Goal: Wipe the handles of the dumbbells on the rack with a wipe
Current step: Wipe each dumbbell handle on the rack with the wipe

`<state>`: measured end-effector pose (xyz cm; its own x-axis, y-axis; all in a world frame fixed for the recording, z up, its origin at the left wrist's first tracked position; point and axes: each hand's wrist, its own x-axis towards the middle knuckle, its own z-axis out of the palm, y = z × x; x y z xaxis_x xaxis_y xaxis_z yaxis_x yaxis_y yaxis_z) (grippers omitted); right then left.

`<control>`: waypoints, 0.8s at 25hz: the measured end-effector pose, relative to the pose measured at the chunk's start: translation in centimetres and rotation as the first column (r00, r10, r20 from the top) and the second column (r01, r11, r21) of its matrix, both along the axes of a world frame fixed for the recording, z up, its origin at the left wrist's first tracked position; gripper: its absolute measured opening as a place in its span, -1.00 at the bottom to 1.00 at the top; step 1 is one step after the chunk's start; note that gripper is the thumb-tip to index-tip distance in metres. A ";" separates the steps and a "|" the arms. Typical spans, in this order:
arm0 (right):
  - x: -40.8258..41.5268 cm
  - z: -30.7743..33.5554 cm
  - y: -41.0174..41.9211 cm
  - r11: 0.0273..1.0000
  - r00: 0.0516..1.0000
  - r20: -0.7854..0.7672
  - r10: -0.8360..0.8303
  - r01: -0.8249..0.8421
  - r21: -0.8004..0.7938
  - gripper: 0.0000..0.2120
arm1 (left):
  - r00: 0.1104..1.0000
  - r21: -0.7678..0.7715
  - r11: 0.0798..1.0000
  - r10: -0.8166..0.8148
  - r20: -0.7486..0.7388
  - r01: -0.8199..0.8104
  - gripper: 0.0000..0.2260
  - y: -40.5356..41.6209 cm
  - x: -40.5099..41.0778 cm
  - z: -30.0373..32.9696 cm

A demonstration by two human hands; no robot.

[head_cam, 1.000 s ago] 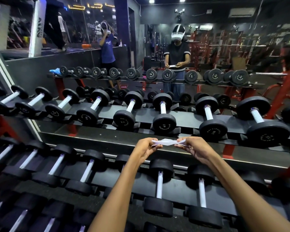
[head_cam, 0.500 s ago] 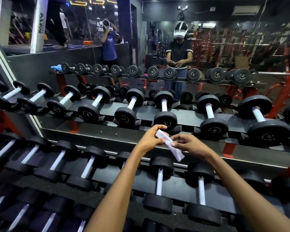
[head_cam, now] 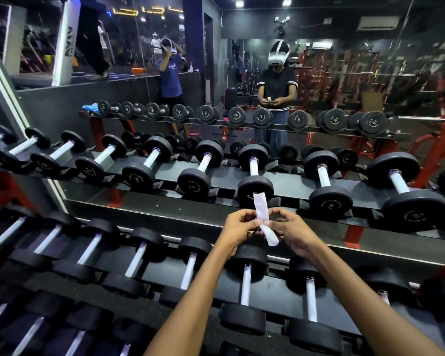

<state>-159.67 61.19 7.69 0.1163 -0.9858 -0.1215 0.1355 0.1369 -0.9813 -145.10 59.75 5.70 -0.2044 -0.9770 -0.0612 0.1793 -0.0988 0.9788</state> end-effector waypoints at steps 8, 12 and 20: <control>0.7 0.3 -0.5 0.985 0.986 0.128 -0.103 0.083 0.152 -0.75 | 0.998 0.198 0.980 -0.004 0.055 -0.007 -0.88 0.4 -0.2 0.6; 1.0 -0.1 -0.5 0.994 0.995 0.067 -0.078 0.072 0.083 -0.80 | 0.998 0.205 0.979 -0.027 0.058 0.014 -0.90 0.6 -0.1 0.2; 1.3 -0.7 -0.4 0.996 0.996 0.004 -0.087 0.087 -0.014 -0.79 | 0.991 0.233 0.972 0.006 0.134 -0.038 -0.92 0.6 0.4 -0.1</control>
